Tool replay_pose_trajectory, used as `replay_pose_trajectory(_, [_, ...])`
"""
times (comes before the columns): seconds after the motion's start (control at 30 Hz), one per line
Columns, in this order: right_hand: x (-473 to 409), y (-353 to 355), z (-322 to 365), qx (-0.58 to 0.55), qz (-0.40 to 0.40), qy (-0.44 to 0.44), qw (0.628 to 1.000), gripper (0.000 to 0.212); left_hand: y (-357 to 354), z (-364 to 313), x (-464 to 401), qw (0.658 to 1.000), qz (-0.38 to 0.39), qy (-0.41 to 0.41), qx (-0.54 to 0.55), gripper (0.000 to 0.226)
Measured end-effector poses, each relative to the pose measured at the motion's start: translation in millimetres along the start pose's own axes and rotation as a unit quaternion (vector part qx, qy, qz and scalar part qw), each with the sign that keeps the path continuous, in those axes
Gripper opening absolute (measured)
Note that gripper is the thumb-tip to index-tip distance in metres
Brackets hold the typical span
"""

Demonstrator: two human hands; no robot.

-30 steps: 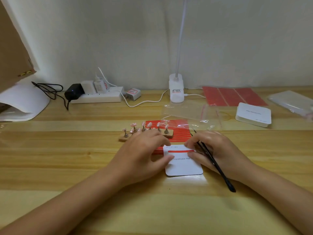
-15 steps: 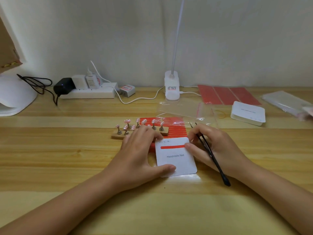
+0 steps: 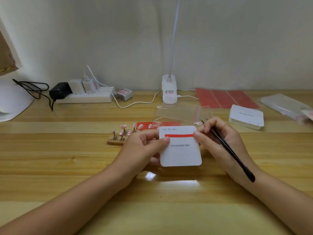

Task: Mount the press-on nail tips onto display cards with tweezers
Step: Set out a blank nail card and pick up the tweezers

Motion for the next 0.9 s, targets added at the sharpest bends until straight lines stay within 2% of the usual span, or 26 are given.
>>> replay_pose_trajectory(0.13, [1.8, 7.7, 9.3, 0.023, -0.104, 0.069, 0.992, 0.019, -5.5, 3.6, -1.7, 1.0, -0.013, -0.016, -0.001, 0.018])
replay_pose_trajectory(0.17, [2.7, 6.3, 12.3, 0.043, -0.099, 0.091, 0.99, 0.024, -5.5, 4.9, -1.9, 1.0, -0.013, -0.019, -0.005, 0.017])
replay_pose_trajectory(0.27, [5.8, -7.3, 16.9, 0.094, -0.024, 0.138, 0.986, 0.053, -4.0, 7.0, -2.9, 0.999, -0.014, -0.028, -0.017, 0.017])
replay_pose_trajectory(0.3, [6.3, -11.7, 17.5, 0.106, -0.001, 0.149, 0.983, 0.055, -4.3, 7.3, -3.5, 0.999, -0.014, -0.031, -0.02, 0.017])
replay_pose_trajectory(0.4, [9.2, -19.1, 19.0, 0.171, 0.035, 0.206, 0.963, 0.031, -4.9, 7.7, -5.0, 0.999, -0.019, -0.04, -0.027, 0.017])
replay_pose_trajectory(0.5, [12.2, -20.7, 22.2, 0.202, 0.047, 0.253, 0.945, 0.019, -4.8, 7.6, -5.1, 0.998, -0.017, -0.049, -0.028, 0.017])
replay_pose_trajectory(0.6, [13.9, -24.3, 20.9, 0.213, 0.076, 0.264, 0.938, 0.014, -5.4, 6.6, -4.3, 0.998, -0.005, -0.052, -0.026, 0.017])
replay_pose_trajectory(0.7, [14.2, -22.4, 16.2, 0.201, 0.065, 0.253, 0.944, 0.008, -5.6, 6.3, -4.4, 0.999, 0.003, -0.051, -0.019, 0.017])
replay_pose_trajectory(0.8, [13.7, -19.5, 12.5, 0.14, 0.046, 0.217, 0.965, 0.019, -5.5, 6.1, -5.1, 0.999, 0.007, -0.05, -0.018, 0.018])
replay_pose_trajectory(0.9, [14.5, -20.2, 15.5, 0.146, 0.043, 0.245, 0.957, 0.018, -4.5, 6.9, -5.6, 0.999, 0.013, -0.046, -0.01, 0.02])
Point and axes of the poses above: each hand's wrist, its own x-axis away from the middle knuckle, its own y-axis out of the back of the hand, z = x × y, the point moved 5 cm from there along -x, towards the middle knuckle, and after that the axes turned 7 degrees about -x, right-handed, at the moved point
